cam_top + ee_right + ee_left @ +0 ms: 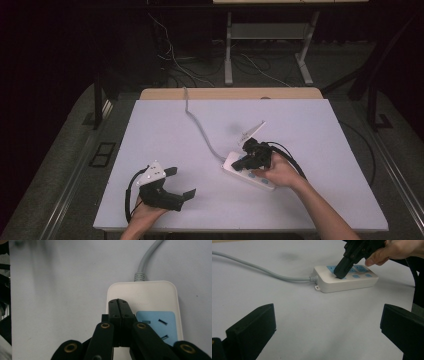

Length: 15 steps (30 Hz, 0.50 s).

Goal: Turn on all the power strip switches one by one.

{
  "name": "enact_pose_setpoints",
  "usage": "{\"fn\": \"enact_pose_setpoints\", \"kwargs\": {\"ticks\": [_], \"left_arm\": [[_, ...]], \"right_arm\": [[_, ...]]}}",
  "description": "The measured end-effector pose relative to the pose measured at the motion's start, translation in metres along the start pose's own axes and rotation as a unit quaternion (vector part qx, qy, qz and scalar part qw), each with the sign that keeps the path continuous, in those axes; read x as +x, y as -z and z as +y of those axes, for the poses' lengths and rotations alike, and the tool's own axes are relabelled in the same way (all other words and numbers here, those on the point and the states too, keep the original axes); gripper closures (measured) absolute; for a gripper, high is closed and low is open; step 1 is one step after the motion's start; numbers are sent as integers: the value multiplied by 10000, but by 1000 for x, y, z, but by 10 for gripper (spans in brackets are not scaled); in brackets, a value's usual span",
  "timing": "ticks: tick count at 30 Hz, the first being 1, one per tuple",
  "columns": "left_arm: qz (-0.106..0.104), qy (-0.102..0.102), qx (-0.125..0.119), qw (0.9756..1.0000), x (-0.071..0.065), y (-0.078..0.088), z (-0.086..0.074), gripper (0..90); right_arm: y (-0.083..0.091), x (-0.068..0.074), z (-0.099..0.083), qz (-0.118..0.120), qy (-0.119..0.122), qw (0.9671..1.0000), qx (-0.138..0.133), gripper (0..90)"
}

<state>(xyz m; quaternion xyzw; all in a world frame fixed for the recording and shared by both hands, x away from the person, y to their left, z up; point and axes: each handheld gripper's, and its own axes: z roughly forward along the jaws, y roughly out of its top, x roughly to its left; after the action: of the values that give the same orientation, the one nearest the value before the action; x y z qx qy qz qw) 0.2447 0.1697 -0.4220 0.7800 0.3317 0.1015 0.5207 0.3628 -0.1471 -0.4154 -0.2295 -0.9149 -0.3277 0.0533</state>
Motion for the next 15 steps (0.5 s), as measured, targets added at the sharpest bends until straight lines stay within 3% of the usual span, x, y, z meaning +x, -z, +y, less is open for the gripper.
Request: {"fn": "enact_pose_setpoints", "kwargs": {"ticks": [15], "left_arm": [[-3,18,-44,10000,0,1,0,0]], "right_arm": [[0,2,-4,-176,126,9997,-65,900]]}}
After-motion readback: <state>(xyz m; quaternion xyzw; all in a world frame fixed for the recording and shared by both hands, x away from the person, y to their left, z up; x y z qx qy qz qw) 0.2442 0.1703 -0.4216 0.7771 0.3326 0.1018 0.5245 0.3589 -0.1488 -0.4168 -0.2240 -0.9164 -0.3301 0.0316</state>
